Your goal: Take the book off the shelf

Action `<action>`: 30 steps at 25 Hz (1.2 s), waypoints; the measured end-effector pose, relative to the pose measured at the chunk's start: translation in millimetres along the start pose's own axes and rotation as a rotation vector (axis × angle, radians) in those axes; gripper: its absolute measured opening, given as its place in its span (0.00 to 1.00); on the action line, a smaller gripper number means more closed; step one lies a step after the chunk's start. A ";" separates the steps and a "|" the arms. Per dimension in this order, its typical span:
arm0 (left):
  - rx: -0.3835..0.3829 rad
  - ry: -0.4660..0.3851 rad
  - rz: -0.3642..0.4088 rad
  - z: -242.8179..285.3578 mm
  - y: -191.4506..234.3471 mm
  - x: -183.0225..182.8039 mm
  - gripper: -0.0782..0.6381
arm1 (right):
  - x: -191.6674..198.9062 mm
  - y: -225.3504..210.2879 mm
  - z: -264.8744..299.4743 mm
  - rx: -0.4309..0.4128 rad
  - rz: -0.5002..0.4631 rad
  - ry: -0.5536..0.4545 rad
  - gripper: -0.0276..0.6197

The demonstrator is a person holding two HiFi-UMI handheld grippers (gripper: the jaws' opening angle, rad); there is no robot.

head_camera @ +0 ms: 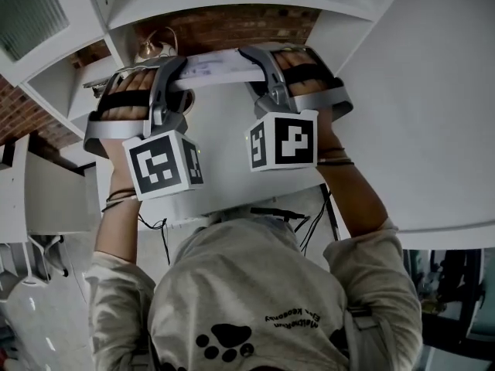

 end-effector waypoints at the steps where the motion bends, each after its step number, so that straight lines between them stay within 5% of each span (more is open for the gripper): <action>1: 0.015 0.002 -0.006 -3.3 -10.4 -0.4 0.22 | -1.7 8.2 -6.1 -0.017 0.002 0.001 0.17; 10: 0.044 0.025 -0.033 -29.1 -76.3 -12.5 0.22 | -8.4 62.9 -53.8 -0.055 0.060 0.020 0.17; 30: 0.109 0.047 -0.097 -51.4 -138.5 -55.7 0.22 | 14.2 108.5 -114.0 -0.121 0.134 0.021 0.18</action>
Point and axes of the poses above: the fingertips, and each gripper's own axes: z forward along the fingers, y to its left, x out of its underside, the point moved 6 cm from there along -z, backward along the fingers, and after that the axes turned 9 degrees about x, right-handed, at the moved point
